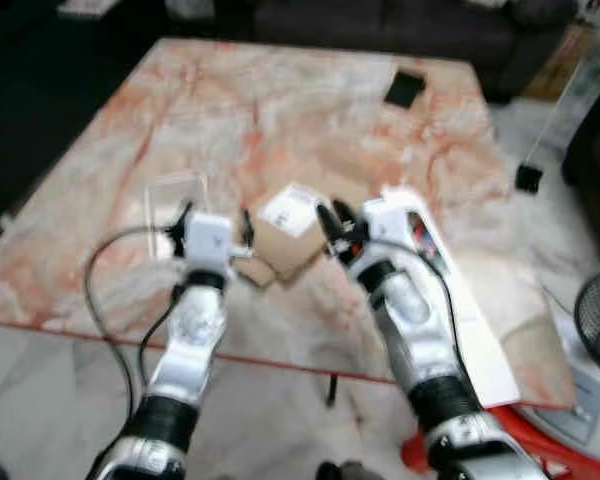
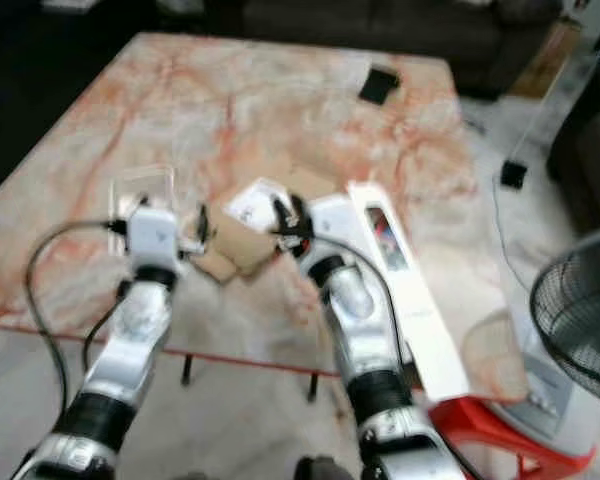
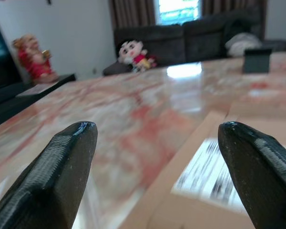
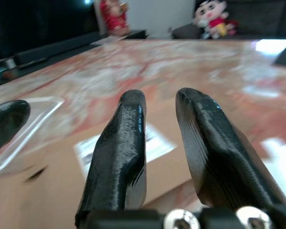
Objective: Picking trash to rubbish bin
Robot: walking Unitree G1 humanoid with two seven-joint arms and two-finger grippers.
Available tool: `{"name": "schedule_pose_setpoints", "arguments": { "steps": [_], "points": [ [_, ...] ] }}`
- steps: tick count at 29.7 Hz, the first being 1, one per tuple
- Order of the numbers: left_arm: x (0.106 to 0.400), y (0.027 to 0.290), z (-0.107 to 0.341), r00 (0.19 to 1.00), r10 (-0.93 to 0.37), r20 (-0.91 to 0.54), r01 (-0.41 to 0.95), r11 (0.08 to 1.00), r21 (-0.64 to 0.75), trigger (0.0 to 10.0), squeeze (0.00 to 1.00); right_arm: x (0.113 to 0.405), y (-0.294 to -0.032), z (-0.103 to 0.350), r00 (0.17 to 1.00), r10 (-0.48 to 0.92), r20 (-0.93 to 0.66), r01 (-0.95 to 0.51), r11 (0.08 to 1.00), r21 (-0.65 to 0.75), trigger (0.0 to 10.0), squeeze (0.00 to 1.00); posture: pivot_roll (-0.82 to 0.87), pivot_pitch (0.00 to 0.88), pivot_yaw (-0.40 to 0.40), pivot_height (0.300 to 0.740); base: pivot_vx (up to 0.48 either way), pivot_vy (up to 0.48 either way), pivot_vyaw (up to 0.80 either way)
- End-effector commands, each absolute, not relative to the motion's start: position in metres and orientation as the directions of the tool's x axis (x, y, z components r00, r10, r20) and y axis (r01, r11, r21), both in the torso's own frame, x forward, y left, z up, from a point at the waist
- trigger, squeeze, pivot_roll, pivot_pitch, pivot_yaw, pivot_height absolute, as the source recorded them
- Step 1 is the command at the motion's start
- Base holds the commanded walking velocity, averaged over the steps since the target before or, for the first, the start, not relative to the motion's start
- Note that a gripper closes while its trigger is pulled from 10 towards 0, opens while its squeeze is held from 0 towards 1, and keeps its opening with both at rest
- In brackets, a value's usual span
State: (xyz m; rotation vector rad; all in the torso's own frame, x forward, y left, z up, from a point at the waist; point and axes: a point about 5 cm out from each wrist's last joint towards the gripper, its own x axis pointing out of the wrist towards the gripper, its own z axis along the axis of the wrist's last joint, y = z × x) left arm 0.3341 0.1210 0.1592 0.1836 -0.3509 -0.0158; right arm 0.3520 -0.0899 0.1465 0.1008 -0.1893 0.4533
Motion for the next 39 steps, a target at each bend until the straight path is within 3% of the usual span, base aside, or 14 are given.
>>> {"name": "schedule_pose_setpoints", "arguments": {
  "steps": [1,9,10,15,23,24,25,26,39],
  "points": [
    [0.333,0.127,0.163,0.932,-0.033,0.36,-0.041,0.98,0.196,10.0,0.0,0.351,-0.08,0.15,0.869,0.445,0.216,-0.467,0.882,0.061,10.0,0.0,0.07,0.163,-0.054,0.74,0.0,0.0,0.0],
    [0.335,0.123,0.163,0.936,-0.077,0.342,0.008,0.981,0.196,10.0,0.0,0.349,-0.08,0.15,0.867,0.45,0.212,-0.47,0.881,0.056,10.0,0.0,0.07,0.167,-0.055,0.74,0.0,0.0,0.0],
    [0.336,0.114,0.16,0.936,-0.165,0.31,0.099,0.971,0.219,10.0,0.0,0.349,-0.082,0.15,0.868,0.45,0.212,-0.47,0.881,0.055,10.0,0.0,0.06,0.168,-0.055,0.74,0.0,0.0,0.0],
    [0.336,0.105,0.157,0.925,-0.286,0.251,0.213,0.936,0.282,10.0,0.0,0.349,-0.084,0.151,0.871,0.45,0.199,-0.467,0.883,0.044,10.0,0.0,0.06,0.17,-0.057,0.74,0.0,0.0,0.0],
    [0.338,0.122,0.153,0.94,-0.252,0.228,0.174,0.934,0.314,10.0,0.0,0.349,-0.086,0.154,0.886,0.437,0.157,-0.453,0.888,0.082,10.0,0.0,0.05,0.173,-0.066,0.74,0.0,0.0,0.0],
    [0.339,0.125,0.153,0.943,-0.247,0.221,0.169,0.932,0.321,10.0,0.0,0.349,-0.086,0.153,0.886,0.443,0.139,-0.455,0.888,0.071,10.0,0.24,0.05,0.175,-0.068,0.74,0.0,0.0,0.0],
    [0.34,0.126,0.153,0.944,-0.246,0.22,0.167,0.931,0.325,10.0,0.0,0.349,-0.086,0.152,0.889,0.442,0.123,-0.451,0.89,0.066,10.0,0.68,0.05,0.174,-0.069,0.74,0.0,0.0,0.0],
    [0.34,0.127,0.153,0.944,-0.247,0.218,0.167,0.93,0.328,10.0,0.0,0.349,-0.086,0.151,0.891,0.44,0.111,-0.448,0.892,0.063,10.0,1.0,0.05,0.174,-0.069,0.74,0.0,0.0,0.0],
    [0.353,0.142,0.156,0.949,-0.26,0.177,0.162,0.887,0.432,10.0,0.0,0.352,-0.083,0.144,0.923,0.379,-0.066,-0.36,0.912,0.195,10.0,1.0,0.05,0.176,-0.074,0.74,0.0,0.0,0.0]
  ]
}}
